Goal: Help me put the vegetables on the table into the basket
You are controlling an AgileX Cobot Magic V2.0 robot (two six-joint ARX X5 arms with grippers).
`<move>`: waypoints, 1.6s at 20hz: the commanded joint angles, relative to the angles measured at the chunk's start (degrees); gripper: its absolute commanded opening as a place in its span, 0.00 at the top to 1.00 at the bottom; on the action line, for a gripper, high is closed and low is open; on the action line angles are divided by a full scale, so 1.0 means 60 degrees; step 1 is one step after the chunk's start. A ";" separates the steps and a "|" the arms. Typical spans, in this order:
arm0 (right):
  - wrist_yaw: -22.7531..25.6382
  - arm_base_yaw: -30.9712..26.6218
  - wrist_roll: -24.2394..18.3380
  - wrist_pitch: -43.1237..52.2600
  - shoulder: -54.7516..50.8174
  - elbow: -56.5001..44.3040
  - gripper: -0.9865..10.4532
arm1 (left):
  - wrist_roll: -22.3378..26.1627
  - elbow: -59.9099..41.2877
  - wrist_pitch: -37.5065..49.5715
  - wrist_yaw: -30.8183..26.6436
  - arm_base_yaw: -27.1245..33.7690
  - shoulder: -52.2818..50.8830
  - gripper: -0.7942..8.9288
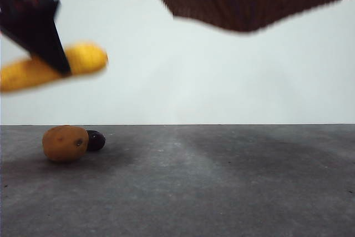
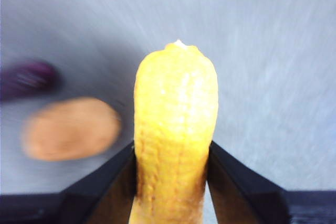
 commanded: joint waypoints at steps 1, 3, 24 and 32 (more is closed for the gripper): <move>-0.0117 0.0029 0.0361 0.0929 0.0000 -0.1228 0.92 | -0.0222 0.0000 -0.0331 0.0058 -0.0025 -0.1322 0.93; -0.0157 0.0036 0.0659 0.1869 0.0000 -0.2441 0.92 | -0.0616 0.0000 -0.0991 0.0069 -0.0025 -0.2262 0.93; -0.0936 0.1803 0.3271 0.6528 0.0000 -0.6302 0.92 | -0.2630 0.0000 0.3089 0.1297 -0.3078 0.1807 0.93; -0.0940 0.1872 0.3279 0.6517 0.0000 -0.6302 0.92 | -0.2637 0.0000 0.3133 0.1370 -0.3504 0.3060 0.65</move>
